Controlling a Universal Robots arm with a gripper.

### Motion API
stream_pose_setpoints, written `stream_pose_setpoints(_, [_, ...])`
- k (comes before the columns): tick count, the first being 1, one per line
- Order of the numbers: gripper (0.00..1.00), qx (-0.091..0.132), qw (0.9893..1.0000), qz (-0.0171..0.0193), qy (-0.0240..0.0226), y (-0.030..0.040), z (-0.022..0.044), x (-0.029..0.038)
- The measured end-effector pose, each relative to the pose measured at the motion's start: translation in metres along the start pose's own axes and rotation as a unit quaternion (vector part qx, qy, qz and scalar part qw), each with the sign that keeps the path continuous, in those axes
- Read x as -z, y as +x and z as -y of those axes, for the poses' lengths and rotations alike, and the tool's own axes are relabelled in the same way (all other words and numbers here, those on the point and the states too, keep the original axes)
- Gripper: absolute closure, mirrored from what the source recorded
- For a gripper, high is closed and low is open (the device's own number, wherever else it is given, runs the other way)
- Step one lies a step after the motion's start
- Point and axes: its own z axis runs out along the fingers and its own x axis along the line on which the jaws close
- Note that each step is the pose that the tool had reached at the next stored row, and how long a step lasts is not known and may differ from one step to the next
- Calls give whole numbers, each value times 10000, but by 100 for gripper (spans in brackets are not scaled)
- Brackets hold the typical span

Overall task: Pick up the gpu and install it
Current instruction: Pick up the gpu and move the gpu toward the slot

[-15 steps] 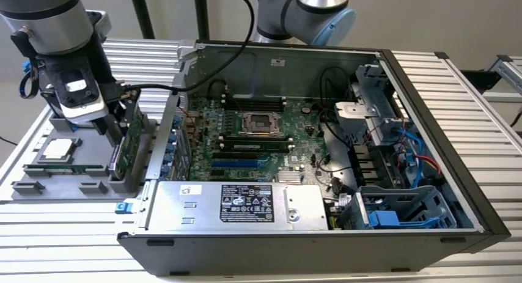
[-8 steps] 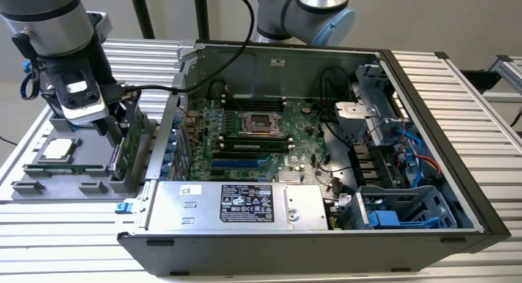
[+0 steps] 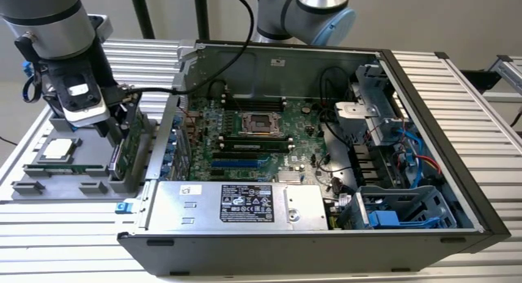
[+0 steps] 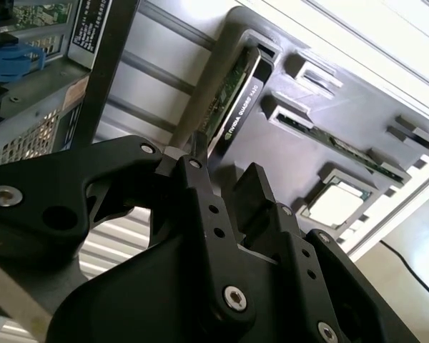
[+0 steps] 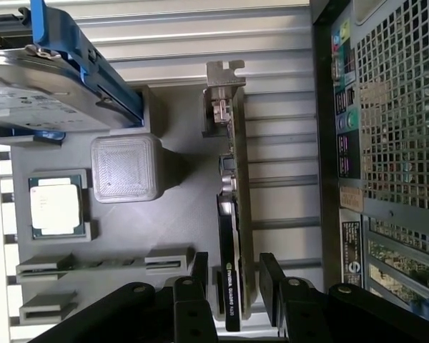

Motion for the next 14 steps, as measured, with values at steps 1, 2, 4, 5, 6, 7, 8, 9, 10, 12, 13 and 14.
stream_pose_setpoints(1, [0, 0, 10000, 0, 0, 0, 0, -6])
stream_pose_setpoints(2, [0, 0, 10000, 0, 0, 0, 1, -13])
stream_pose_setpoints(4, [0, 0, 10000, 0, 0, 0, 1, -27])
stream_pose_setpoints(5, [0, 0, 10000, 0, 0, 0, 2, -33])
stream_pose_setpoints(6, [0, 0, 10000, 0, 0, 0, 2, -41])
stream_pose_setpoints(7, [0, 0, 10000, 0, 0, 0, 2, -49])
stream_pose_setpoints(8, [0, 0, 10000, 0, 0, 0, 3, -57])
stream_pose_setpoints(9, [0, 0, 10000, 0, 0, 0, 3, -66])
stream_pose_setpoints(10, [0, 0, 10000, 0, 0, 0, 4, -75])
stream_pose_setpoints(12, [0, 0, 10000, 0, 0, 0, 4, -90])
stream_pose_setpoints(13, [0, 0, 10000, 0, 0, 0, 5, -96])
stream_pose_setpoints(14, [0, 0, 10000, 1, 0, 0, 5, -103])
